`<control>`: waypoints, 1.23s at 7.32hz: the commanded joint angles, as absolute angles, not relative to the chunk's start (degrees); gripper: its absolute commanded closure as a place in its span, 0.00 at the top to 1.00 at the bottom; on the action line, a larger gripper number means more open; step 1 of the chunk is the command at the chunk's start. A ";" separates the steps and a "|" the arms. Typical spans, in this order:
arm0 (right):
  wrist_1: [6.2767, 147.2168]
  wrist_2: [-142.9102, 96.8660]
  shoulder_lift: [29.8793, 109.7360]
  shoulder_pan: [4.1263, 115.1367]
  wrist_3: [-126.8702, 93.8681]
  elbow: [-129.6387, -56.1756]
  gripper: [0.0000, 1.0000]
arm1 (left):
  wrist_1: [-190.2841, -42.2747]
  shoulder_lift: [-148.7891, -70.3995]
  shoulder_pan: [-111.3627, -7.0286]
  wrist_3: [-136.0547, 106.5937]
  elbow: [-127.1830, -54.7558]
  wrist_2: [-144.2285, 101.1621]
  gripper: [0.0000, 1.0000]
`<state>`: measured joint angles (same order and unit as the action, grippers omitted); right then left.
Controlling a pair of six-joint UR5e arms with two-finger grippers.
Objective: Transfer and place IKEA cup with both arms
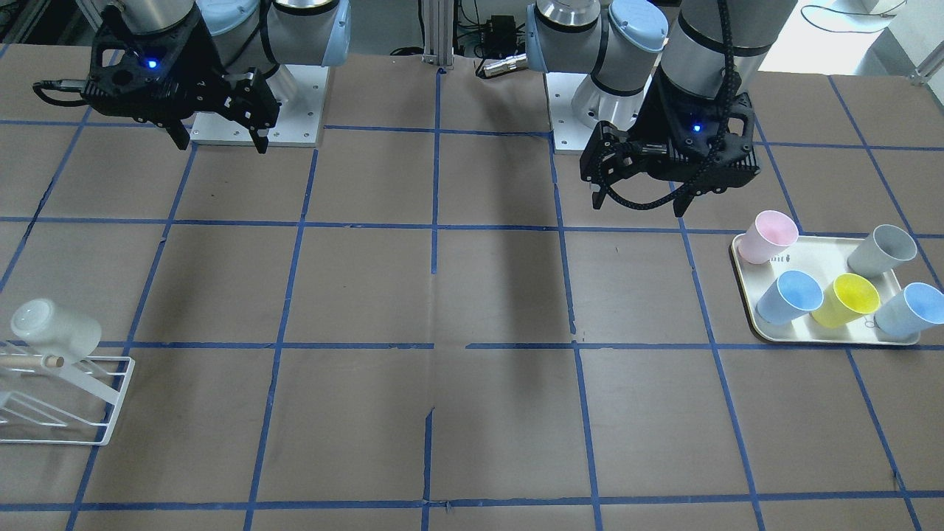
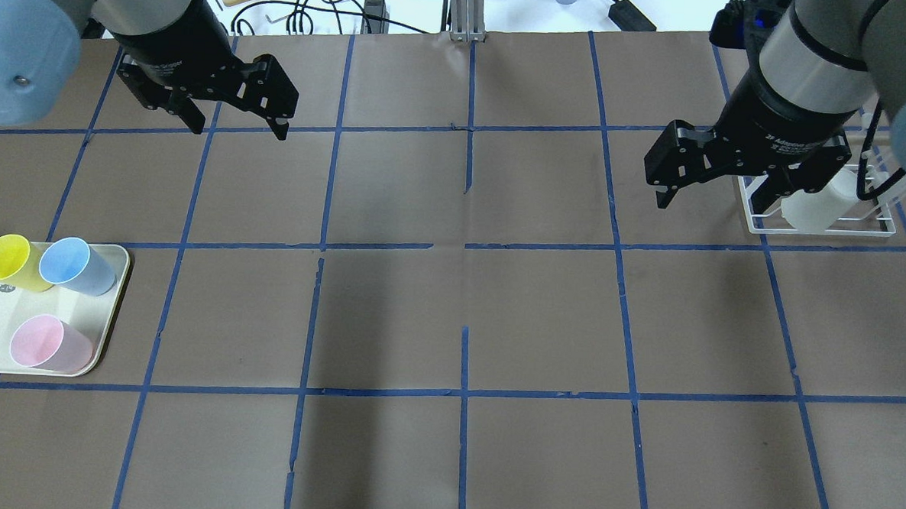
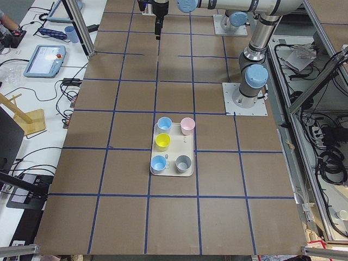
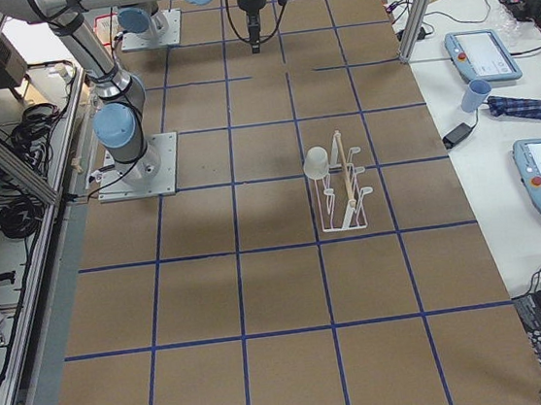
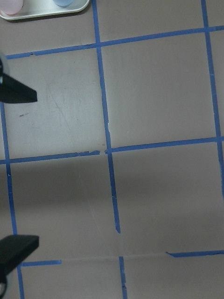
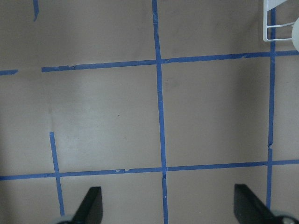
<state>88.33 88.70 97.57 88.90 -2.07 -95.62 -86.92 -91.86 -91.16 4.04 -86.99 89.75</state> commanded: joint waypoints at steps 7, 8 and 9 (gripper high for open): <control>90.52 88.59 95.37 73.07 17.69 -95.98 1.00 | -86.92 -91.85 -91.14 4.04 -87.10 89.74 1.00; 91.92 89.12 93.80 70.17 21.93 -95.98 1.00 | -86.92 -91.85 -91.14 4.04 -87.10 89.74 1.00; 95.33 89.38 91.60 68.40 25.71 -95.98 1.00 | -86.92 -91.85 -91.14 4.04 -87.10 89.74 1.00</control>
<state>92.12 89.01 94.02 71.49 20.12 -95.97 -86.92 -91.85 -91.14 4.04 -87.10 89.74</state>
